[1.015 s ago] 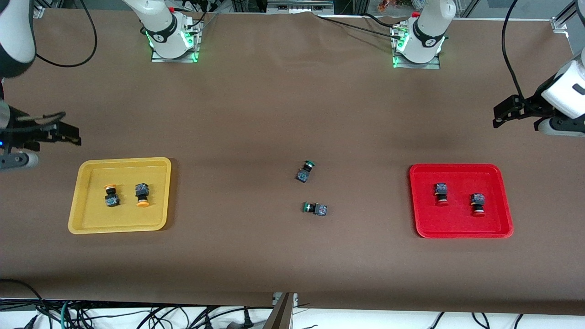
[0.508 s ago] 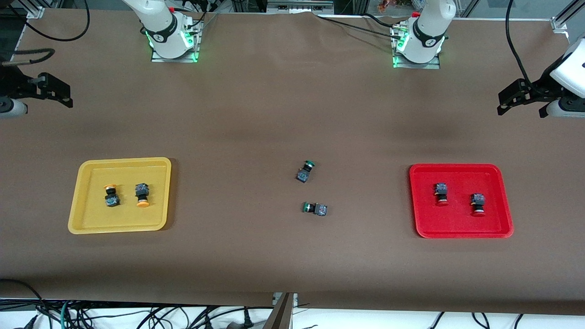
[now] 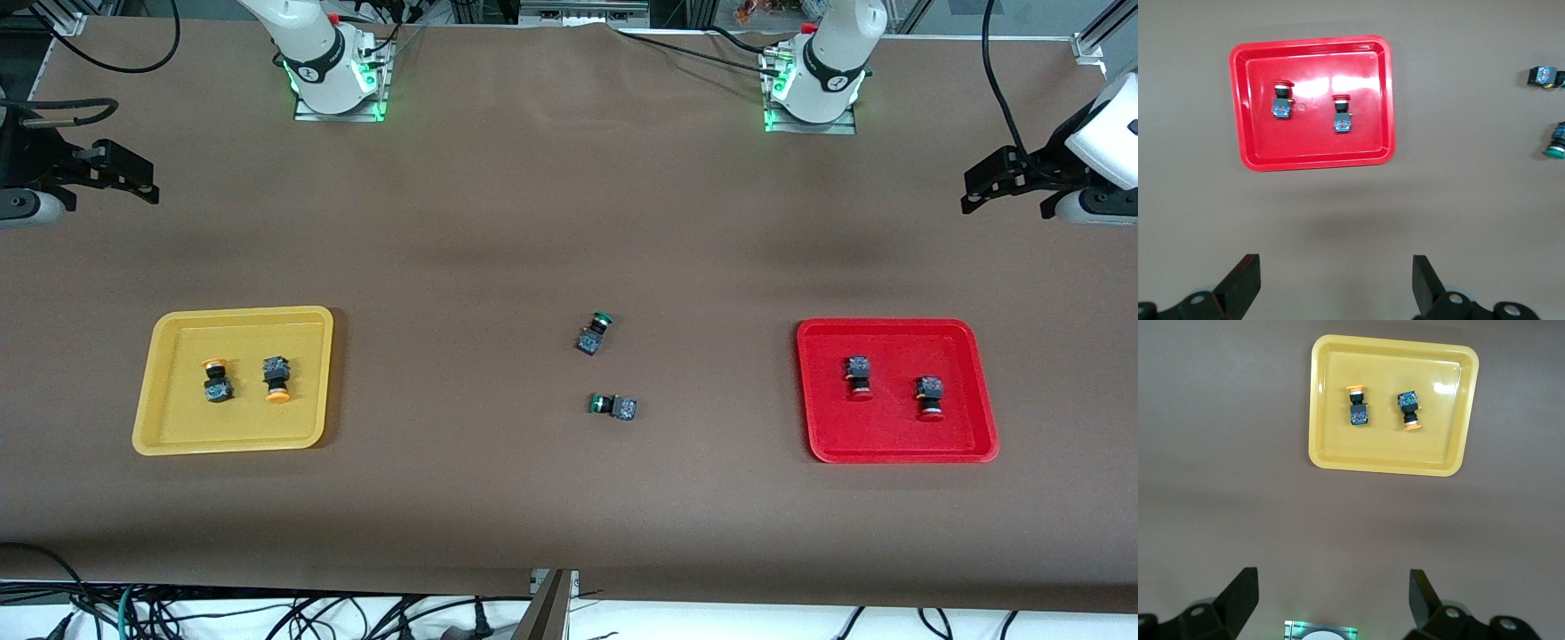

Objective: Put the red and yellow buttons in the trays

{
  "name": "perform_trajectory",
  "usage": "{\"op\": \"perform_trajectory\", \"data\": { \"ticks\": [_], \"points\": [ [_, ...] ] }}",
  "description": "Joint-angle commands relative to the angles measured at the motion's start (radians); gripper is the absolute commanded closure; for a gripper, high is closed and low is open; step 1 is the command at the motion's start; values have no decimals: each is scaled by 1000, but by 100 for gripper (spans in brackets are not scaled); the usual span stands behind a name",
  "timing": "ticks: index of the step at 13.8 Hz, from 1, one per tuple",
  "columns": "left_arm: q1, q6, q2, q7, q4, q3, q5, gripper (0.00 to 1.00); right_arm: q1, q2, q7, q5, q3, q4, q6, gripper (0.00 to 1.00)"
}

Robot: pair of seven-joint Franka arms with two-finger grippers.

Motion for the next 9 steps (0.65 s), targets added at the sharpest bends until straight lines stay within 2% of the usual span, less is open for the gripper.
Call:
{"op": "perform_trajectory", "data": {
  "ticks": [1,9],
  "points": [
    [-10,-26,31,-7,34,7,-20,0,-4,16,5,18,-7,22,-13,0],
    [-8,-39,34,-4,36,7,-20,0,-5,19,7,11,-7,23,-8,0]
  ]
}}
